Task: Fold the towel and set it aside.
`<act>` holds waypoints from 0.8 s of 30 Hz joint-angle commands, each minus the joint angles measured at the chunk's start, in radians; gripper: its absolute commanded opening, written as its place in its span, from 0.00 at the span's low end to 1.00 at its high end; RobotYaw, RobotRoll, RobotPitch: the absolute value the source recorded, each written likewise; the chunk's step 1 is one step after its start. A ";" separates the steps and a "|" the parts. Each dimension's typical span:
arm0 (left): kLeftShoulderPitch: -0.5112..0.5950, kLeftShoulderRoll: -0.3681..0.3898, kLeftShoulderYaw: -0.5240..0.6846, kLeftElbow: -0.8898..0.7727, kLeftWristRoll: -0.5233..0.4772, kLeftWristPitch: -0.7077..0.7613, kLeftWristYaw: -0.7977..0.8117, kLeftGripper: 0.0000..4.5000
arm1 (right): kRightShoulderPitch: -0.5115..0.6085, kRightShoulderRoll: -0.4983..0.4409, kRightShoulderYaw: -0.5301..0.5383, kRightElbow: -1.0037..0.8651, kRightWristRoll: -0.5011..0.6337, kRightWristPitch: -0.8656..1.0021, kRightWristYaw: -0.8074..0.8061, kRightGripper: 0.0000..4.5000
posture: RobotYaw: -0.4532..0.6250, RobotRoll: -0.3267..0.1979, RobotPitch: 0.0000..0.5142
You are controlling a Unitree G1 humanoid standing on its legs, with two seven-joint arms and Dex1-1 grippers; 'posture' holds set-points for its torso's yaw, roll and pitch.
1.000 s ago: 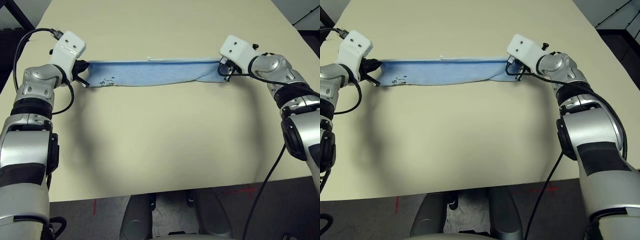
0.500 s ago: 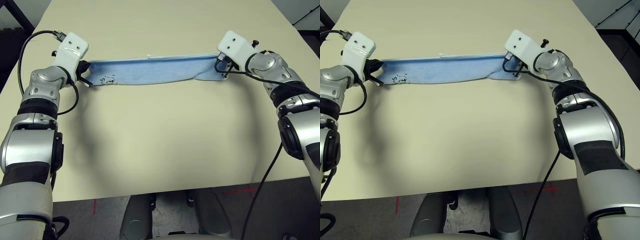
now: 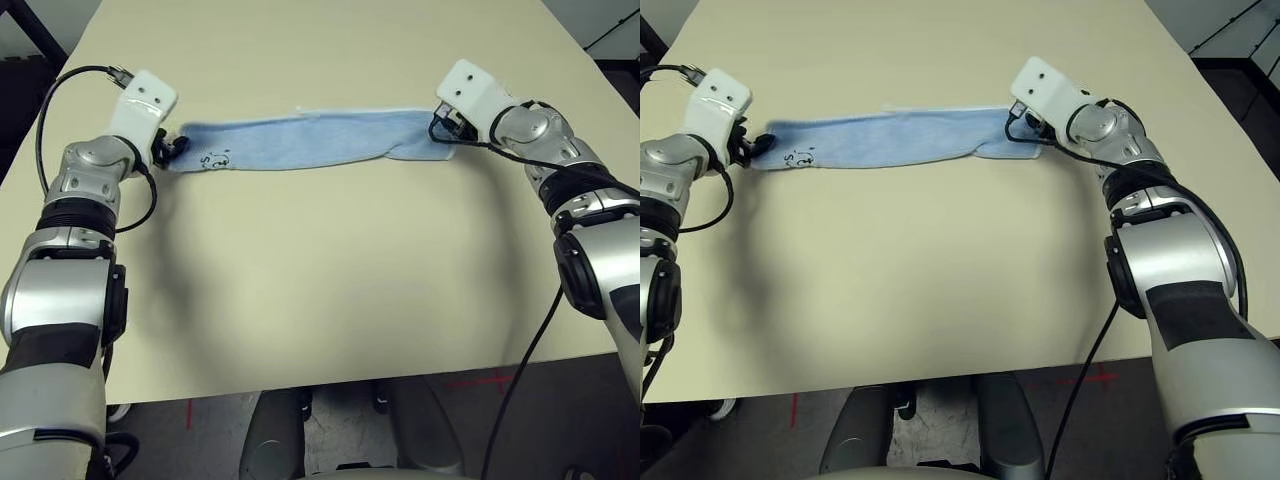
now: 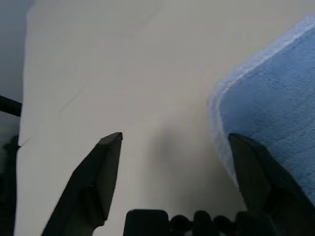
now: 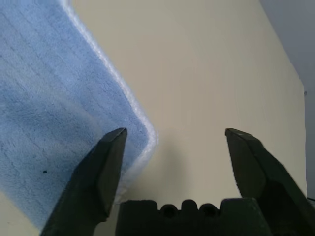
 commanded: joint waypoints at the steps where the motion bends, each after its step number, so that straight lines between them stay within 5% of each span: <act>1: -0.004 0.021 0.022 -0.038 0.003 -0.007 0.018 1.00 | 0.024 -0.017 -0.047 -0.018 0.058 -0.044 0.069 1.00 | 0.40 0.62 0.49; 6: 0.133 -0.020 0.186 -0.325 -0.293 0.089 -0.349 1.00 | 0.080 0.040 -0.334 -0.096 0.433 0.123 0.465 1.00 | 0.40 0.62 0.48; 10: 0.299 -0.013 0.226 -0.578 -0.402 0.228 -0.461 1.00 | 0.150 0.045 -0.405 -0.209 0.559 0.320 0.566 1.00 | 0.40 0.62 0.47; 16: 0.445 0.016 0.228 -0.753 -0.426 0.311 -0.506 1.00 | 0.268 0.069 -0.524 -0.495 0.770 0.825 0.414 1.00 | 0.40 0.62 0.48; 24: 0.455 0.007 0.227 -0.764 -0.397 0.350 -0.437 1.00 | 0.347 0.093 -0.587 -0.689 0.880 1.119 0.165 1.00 | 0.39 0.62 0.48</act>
